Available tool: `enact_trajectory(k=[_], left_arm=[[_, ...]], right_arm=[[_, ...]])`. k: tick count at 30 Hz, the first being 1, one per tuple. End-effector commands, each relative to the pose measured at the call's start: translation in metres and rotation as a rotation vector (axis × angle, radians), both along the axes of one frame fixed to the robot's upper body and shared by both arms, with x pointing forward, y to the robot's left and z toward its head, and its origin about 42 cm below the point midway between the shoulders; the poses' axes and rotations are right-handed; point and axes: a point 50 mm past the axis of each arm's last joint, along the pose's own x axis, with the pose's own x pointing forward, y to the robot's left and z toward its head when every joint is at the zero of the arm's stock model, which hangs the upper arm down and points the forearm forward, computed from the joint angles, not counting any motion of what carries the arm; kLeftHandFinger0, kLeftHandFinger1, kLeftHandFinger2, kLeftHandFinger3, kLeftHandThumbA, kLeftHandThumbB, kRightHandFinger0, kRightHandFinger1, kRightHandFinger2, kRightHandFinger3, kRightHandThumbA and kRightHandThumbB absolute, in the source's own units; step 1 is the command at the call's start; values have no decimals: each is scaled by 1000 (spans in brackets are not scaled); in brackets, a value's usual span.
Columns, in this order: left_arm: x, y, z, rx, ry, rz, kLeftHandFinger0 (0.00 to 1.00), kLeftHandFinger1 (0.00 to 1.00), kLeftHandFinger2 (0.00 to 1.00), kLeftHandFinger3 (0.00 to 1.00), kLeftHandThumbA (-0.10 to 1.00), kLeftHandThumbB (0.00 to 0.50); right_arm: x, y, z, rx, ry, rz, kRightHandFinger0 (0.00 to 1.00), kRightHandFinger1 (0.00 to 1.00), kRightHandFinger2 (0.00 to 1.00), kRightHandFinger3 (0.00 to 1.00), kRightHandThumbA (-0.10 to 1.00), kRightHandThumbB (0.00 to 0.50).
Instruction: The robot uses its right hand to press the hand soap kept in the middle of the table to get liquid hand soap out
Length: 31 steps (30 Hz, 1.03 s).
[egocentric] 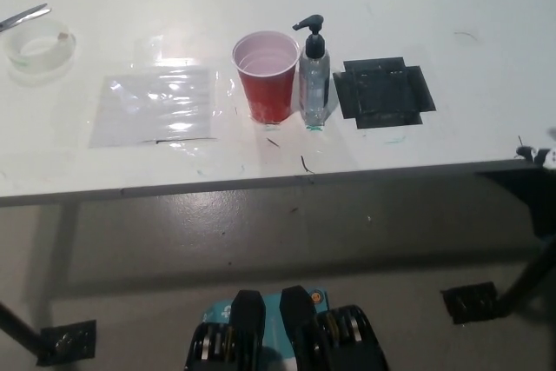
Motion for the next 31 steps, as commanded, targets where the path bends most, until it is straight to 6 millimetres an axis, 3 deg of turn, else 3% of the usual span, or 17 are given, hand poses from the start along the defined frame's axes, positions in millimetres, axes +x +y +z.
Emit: enact_trajectory(k=[1,4,5,7,8,9,10,12,13,17,18,19,21,24,28,31], left_arm=[[-1,6,22,36,-53,6,478,535,579,761,1000,96],[-1,7,21,43,-53,4,467,528,577,770,996,95],[1,7,21,45,-54,2,474,541,592,783,1000,76],[3,6,20,50,-55,-1,477,545,598,789,1000,70],[2,7,18,53,-47,-2,476,545,599,786,1000,69],[2,7,18,53,-46,-3,476,545,594,773,1000,71],[2,7,18,56,-51,-2,471,542,589,764,1000,72],[3,6,20,50,-54,1,447,529,571,749,1000,56],[5,5,20,49,-56,2,442,528,571,753,1000,85],[6,5,19,33,-62,-13,406,508,557,761,1000,96],[6,5,19,36,-58,-13,411,516,558,772,1000,104],[6,5,19,32,-56,-11,407,514,552,763,1000,109],[5,5,20,43,-49,-13,400,523,569,771,1000,136],[5,5,20,47,-45,-10,393,523,587,783,1000,125],[6,7,17,36,-52,-16,392,513,577,776,1000,133],[8,3,19,27,-67,-17,373,499,560,775,1000,112]], right_arm=[[-7,-10,-3,72,-131,-59,1000,1000,1000,1000,1000,154],[-10,-18,-22,85,-110,-84,1000,1000,1000,1000,1000,164],[-9,-23,-27,105,-108,-92,1000,1000,1000,1000,1000,239],[-8,-29,-34,138,-106,-103,1000,1000,1000,1000,1000,263],[-10,-35,-47,203,-96,-138,1000,1000,1000,1000,1000,297],[-10,-37,-50,250,-100,-145,1000,1000,1000,1000,1000,215],[-9,-38,-54,318,-100,-152,1000,1000,1000,1000,1000,174],[-8,-40,-59,402,-99,-162,1000,1000,1000,1000,1000,164],[-6,-41,-57,477,-99,-186,1000,1000,1000,1000,1000,164],[-6,-47,-58,632,-114,-275,1000,970,959,1000,1000,232],[-6,-47,-59,684,-110,-307,880,881,885,1000,1000,188],[-6,-49,-60,729,-102,-338,784,851,851,998,1000,176],[-6,-50,-62,763,-101,-346,675,832,855,993,1000,165],[-5,-51,-64,799,-94,-349,652,828,858,971,1000,171],[-4,-51,-65,808,-81,-348,698,870,912,969,1000,188],[1,-54,-60,816,-87,-346,701,867,905,956,1000,207]])
